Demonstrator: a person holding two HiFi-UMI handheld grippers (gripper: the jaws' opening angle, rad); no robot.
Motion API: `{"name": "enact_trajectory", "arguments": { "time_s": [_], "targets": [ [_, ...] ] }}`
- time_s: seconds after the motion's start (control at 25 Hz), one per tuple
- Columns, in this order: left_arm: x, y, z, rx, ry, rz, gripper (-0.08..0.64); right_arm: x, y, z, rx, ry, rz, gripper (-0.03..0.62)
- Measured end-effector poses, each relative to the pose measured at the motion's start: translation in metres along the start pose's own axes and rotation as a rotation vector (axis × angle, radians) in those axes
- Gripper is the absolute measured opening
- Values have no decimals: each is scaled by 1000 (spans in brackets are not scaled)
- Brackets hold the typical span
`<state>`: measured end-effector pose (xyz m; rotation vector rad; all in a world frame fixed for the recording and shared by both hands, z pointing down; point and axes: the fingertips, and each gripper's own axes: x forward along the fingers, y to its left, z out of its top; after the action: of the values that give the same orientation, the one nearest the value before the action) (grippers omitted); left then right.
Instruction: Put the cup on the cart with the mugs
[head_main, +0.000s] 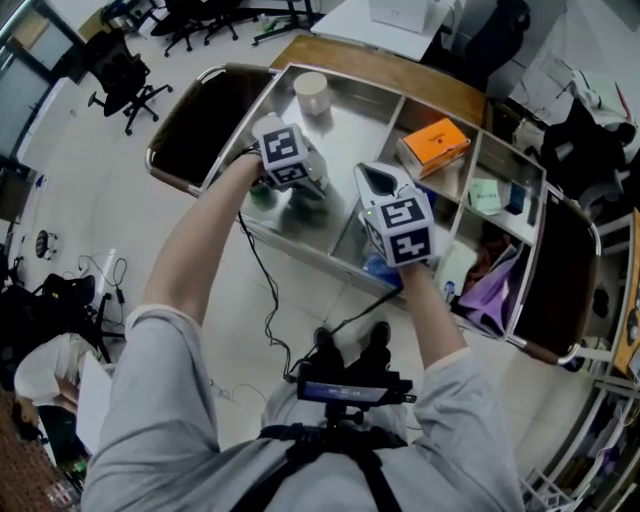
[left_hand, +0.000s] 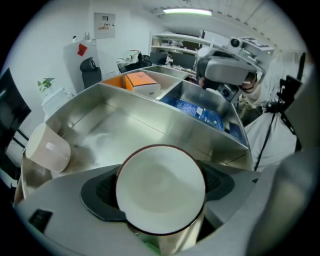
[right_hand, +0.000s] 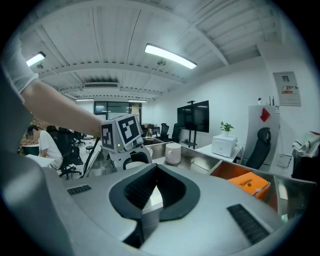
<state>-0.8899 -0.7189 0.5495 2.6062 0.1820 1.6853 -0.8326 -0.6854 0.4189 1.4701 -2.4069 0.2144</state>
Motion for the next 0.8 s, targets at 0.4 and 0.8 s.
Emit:
{"name": "enact_trajectory", "arguments": {
  "time_s": [0.4,0.8],
  "targets": [
    [-1,4,1,-31,-25,7,456,3,3,-2,14,12,21,9],
    [-44,1,12,-10,-51,92,483,2,7,0,11,12,15,9]
  ]
}}
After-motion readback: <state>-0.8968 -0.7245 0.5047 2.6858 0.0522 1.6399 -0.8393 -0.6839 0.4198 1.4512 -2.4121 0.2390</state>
